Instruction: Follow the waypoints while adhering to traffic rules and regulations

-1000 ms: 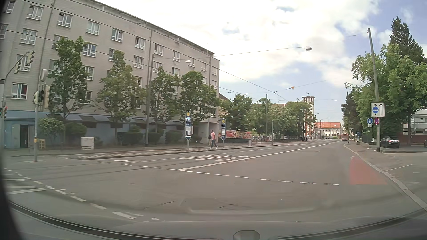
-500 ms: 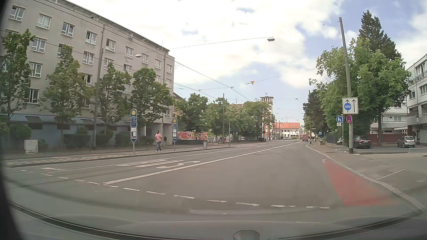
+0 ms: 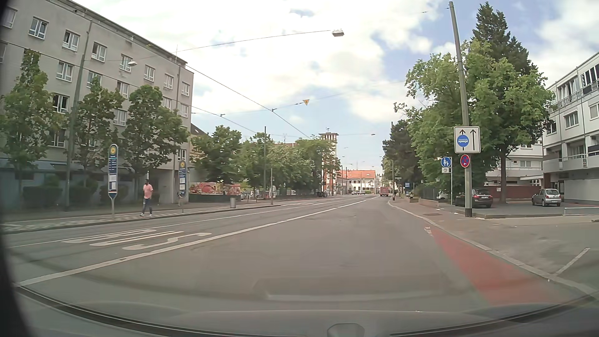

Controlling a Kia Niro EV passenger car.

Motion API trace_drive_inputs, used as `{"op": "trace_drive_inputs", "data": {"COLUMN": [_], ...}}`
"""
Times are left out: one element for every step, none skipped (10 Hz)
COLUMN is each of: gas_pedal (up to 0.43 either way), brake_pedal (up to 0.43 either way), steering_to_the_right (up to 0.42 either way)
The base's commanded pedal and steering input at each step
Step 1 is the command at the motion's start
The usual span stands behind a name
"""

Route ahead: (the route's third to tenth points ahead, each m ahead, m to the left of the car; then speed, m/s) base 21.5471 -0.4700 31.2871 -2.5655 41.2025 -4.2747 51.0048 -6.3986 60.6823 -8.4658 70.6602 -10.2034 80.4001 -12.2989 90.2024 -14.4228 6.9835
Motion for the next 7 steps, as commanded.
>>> {"op": "trace_drive_inputs", "data": {"gas_pedal": [0.260,0.220,0.220,0.220,0.220,0.220,0.220], "brake_pedal": [0.024,0.024,0.024,0.024,0.024,0.024,0.024], "steering_to_the_right": [0.121,0.103,0.088,0.072,0.059,0.050,0.044]}}
